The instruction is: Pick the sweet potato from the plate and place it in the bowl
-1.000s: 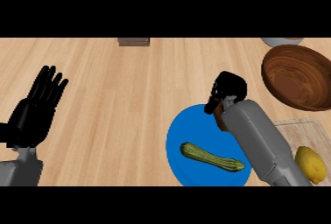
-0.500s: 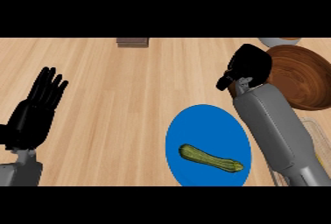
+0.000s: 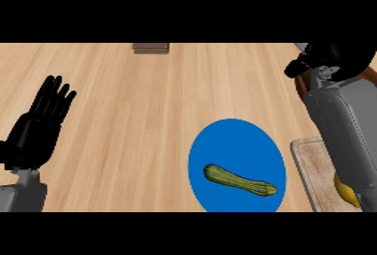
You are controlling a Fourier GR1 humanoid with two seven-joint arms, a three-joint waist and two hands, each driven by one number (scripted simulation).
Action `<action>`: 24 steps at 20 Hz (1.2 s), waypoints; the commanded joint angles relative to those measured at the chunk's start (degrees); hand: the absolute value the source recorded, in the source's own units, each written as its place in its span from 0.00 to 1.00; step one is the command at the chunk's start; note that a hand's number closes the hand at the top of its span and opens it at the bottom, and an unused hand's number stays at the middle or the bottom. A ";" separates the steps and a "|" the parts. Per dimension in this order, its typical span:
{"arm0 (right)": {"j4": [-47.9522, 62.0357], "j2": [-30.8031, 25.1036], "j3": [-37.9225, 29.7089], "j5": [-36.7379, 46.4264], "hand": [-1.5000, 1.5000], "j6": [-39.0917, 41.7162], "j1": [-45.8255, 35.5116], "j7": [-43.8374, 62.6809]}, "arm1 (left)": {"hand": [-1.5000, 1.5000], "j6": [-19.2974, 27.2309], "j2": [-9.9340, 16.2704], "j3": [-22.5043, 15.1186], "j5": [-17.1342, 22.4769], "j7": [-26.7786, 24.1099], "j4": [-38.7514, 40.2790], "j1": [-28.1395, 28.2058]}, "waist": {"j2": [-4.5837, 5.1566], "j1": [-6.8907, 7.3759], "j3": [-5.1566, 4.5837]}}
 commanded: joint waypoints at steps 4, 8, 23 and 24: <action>-0.11 -5.97 -8.32 1.81 1.00 -1.84 1.45 0.66 | 0.50 1.51 -0.77 -0.13 -0.62 2.83 -1.52 -1.45 | 0.31 0.58 0.06; 4.86 -8.46 -13.47 1.27 1.00 -8.62 4.20 -5.45 | 0.50 -0.74 -1.22 -0.10 -0.78 0.36 -0.78 -0.54 | 0.42 0.82 0.06; 44.14 -18.57 -26.94 -6.07 1.00 -25.87 -0.43 -33.06 | 0.50 -2.42 -2.83 -0.63 -2.17 -0.86 -2.84 3.36 | 1.05 2.78 0.17; 45.81 -18.00 -27.16 -6.52 1.00 -25.69 0.73 -34.02 | 0.50 -1.66 -1.67 0.34 -1.25 2.20 -2.57 -0.36 | 1.09 2.50 0.19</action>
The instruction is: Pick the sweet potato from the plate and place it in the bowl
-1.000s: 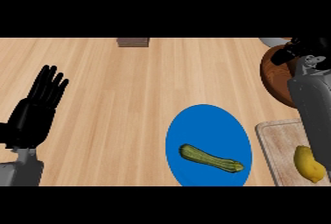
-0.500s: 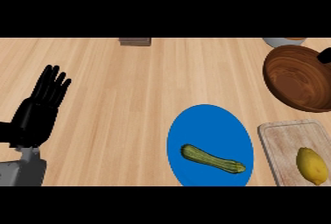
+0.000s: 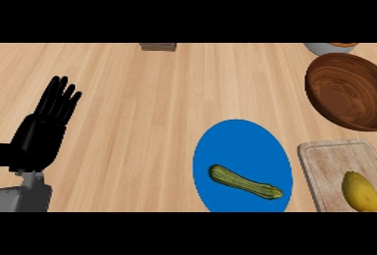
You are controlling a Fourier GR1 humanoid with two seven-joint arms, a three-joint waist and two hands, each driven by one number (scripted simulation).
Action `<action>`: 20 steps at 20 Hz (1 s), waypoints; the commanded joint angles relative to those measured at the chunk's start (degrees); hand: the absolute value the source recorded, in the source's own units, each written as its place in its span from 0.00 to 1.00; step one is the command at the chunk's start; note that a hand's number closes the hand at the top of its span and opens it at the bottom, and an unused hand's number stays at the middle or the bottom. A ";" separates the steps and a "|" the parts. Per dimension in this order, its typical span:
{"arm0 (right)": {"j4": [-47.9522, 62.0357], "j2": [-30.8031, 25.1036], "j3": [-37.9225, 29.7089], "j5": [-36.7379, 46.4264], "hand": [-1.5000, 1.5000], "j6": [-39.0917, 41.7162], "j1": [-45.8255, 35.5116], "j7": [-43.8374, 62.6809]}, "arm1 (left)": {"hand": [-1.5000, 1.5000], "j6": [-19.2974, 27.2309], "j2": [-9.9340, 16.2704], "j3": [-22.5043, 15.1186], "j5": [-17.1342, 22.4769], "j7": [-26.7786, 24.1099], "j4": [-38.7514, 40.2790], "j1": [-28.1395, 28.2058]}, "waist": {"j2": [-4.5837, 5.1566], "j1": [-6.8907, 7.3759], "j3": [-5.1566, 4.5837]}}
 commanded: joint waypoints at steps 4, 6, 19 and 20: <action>15.41 -0.73 -6.75 -4.63 1.00 -2.41 -2.41 -2.13 | 0.50 -0.84 -0.80 -0.32 -0.28 -1.01 1.48 -0.48 | 0.66 1.15 0.12; 17.99 -1.20 -8.54 -7.45 0.00 0.88 -2.69 -6.32 | 0.50 -0.59 -0.47 0.23 -0.13 -0.72 1.41 -2.29 | 0.67 1.05 0.15; 13.13 -1.09 -25.81 -26.20 0.00 -11.26 -2.34 -33.44 | 0.50 -0.17 -0.90 0.64 -0.25 -0.20 1.59 -1.32 | 0.18 -0.31 0.22; 13.19 -2.08 -27.63 -27.87 0.00 -11.75 -1.96 -34.99 | 0.50 -0.87 0.61 1.78 0.72 0.91 1.05 -2.34 | 0.30 -0.06 0.27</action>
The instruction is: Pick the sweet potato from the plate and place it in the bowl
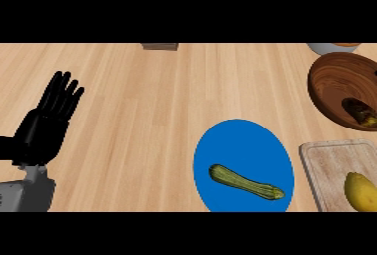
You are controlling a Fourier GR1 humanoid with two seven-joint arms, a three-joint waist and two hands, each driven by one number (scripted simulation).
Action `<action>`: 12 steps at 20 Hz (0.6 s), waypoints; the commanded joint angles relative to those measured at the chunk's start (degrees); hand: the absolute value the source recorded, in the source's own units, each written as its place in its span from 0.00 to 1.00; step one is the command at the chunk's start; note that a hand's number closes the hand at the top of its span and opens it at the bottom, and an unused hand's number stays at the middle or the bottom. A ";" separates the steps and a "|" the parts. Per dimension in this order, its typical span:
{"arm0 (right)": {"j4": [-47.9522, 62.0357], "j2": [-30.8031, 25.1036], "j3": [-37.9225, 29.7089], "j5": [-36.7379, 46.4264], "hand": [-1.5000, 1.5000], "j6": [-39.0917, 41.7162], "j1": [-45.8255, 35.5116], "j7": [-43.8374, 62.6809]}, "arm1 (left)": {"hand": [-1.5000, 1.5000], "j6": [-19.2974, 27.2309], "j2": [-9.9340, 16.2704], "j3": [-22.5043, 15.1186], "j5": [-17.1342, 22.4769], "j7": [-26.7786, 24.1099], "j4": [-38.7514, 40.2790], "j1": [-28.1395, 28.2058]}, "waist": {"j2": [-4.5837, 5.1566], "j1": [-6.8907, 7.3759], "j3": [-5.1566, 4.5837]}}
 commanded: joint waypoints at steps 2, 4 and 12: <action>-1.37 -2.13 -7.94 -8.20 0.00 -3.57 1.09 -7.43 | 0.50 0.38 -0.85 -0.65 -0.91 -0.54 -0.69 1.18 | -0.39 -0.71 -0.12; -0.63 -2.66 -7.49 -8.30 0.00 -5.21 0.36 -6.26 | 0.50 0.50 -0.56 -0.06 -0.79 0.28 -1.26 1.89 | -0.57 -0.70 -0.23; -7.84 -5.71 -9.83 -15.98 0.00 2.03 12.92 -6.32 | 0.50 1.65 -1.26 0.34 -1.26 2.66 -3.87 2.51 | -1.21 -2.42 -0.37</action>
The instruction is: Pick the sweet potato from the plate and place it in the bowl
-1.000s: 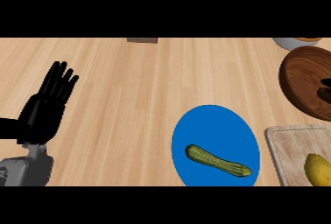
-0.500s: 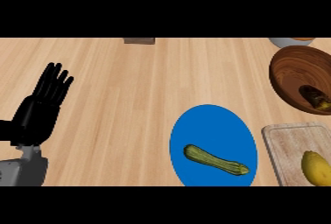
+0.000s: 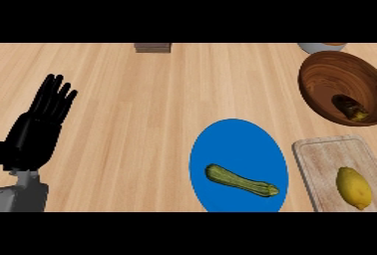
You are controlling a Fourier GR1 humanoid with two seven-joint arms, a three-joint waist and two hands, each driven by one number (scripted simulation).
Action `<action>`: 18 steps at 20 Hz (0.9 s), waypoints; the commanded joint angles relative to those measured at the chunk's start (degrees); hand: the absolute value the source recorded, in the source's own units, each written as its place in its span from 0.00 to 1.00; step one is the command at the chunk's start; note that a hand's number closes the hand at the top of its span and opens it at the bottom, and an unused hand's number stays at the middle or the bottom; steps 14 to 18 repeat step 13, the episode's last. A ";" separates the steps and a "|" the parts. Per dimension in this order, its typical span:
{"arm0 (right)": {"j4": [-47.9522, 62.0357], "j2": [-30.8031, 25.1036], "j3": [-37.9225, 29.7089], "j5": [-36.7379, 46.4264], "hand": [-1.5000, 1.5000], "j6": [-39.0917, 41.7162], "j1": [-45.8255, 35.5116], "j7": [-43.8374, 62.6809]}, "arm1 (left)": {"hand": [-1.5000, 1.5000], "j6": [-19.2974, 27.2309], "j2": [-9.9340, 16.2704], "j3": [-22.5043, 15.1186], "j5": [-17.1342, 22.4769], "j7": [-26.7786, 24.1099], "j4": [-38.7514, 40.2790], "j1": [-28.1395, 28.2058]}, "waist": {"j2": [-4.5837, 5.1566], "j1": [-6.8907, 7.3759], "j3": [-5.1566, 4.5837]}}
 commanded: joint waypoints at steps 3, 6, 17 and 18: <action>-9.05 -0.29 -1.93 -6.22 0.00 6.14 11.78 0.37 | 0.50 -0.94 -0.86 0.62 -0.79 -2.18 -1.04 3.98 | -0.35 -0.81 -0.11; -14.43 1.42 -4.34 -9.83 0.00 12.10 20.13 -1.10 | 0.50 -1.35 -0.13 1.55 -1.54 -3.63 2.79 1.68 | -0.46 -1.76 -0.18; -31.27 7.84 -8.12 -17.73 0.00 21.65 36.26 1.04 | 0.50 -0.71 -2.19 -0.42 -3.35 -3.71 -0.60 3.92 | -0.29 -1.15 -0.13; -31.27 7.84 -8.12 -17.73 0.00 21.65 36.26 1.04 | 0.50 -0.71 -2.19 -0.42 -3.35 -3.71 -0.60 3.92 | -0.29 -1.15 -0.13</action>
